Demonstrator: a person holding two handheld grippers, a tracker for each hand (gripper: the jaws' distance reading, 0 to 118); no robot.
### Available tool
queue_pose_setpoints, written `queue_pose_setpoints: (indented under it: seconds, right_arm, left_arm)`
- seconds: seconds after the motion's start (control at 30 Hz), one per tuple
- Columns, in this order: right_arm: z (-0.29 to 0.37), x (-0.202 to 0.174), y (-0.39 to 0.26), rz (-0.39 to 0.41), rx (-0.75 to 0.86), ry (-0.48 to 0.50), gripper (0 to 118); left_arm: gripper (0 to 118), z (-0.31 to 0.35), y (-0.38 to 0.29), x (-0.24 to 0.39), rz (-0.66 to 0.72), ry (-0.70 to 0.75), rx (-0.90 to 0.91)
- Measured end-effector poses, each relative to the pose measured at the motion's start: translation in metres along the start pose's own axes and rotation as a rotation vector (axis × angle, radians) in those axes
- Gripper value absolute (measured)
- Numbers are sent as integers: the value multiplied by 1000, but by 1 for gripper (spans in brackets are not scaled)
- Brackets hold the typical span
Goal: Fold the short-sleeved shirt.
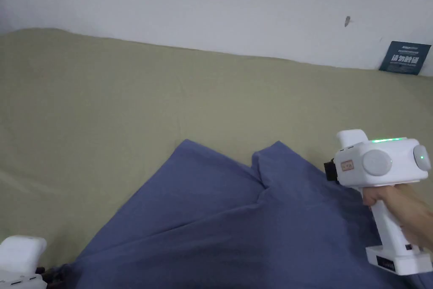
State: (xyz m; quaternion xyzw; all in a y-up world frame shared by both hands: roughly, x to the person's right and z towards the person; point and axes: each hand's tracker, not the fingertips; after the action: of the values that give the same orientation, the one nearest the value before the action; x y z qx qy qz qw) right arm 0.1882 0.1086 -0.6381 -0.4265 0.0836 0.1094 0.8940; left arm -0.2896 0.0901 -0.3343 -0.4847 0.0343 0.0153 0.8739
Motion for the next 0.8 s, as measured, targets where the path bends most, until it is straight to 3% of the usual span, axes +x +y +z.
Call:
queue_pose_setpoints:
  seconds: [0.03, 0.07, 0.1, 0.13, 0.17, 0.2, 0.23, 0.27, 0.3, 0.37, 0.43, 0.47, 0.5, 0.53, 0.67, 0.8]
  right_arm:
    - [-8, 5, 6, 6, -23, -1, 18]
    - [-12, 8, 9, 0, -34, 1, 55]
    - [-16, 10, 11, -8, -68, 9, 100]
    - [-24, 12, 12, 9, -133, 28, 115]
    - [-32, 12, 11, 30, -199, 47, 105]
    - [-29, 9, 4, 50, -262, 29, 103]
    - [-26, 6, 1, 110, -247, 31, 104]
    - [-22, 3, -4, 118, -235, -22, 104]
    - [-14, 3, -6, 81, -198, -2, 101]
    - [-29, 10, -10, 9, -203, 2, 72]
    - [-22, 11, -15, -44, -195, 93, 66]
    - [-16, 5, -9, -62, -170, 90, 51]
    - [-8, -1, -9, -14, -137, 47, 13]
    - [-2, -4, -10, 2, -119, 52, 0]
    - [42, -7, -14, -41, -8, 15, 0]
    - [119, 4, -6, 2, 113, 27, 0]
  left_arm:
    - [2, -2, 1, -2, 13, -6, -3]
    - [2, -3, 2, -3, 18, -9, -3]
    - [2, -2, 2, -3, 20, -12, -5]
    - [2, -2, 3, -3, 22, -14, -6]
    - [2, -4, 4, -4, 26, -16, -8]
    - [2, -4, 4, -4, 28, -15, -7]
    - [2, -4, 4, -3, 27, -13, -7]
    - [3, -4, 5, -3, 23, -12, -7]
    - [3, -6, 5, -3, 20, -11, -9]
    - [3, -8, 7, -4, 17, -13, -13]
    - [3, -10, 7, -5, 30, -15, -17]
    - [3, -11, 7, -6, 31, -15, -17]
    - [3, -12, 7, -6, 37, -15, -17]
    - [3, -11, 8, -6, 44, -14, -17]
    - [3, -2, 12, -7, 53, -16, -16]
    - [3, 38, 29, -7, 80, -43, 82]
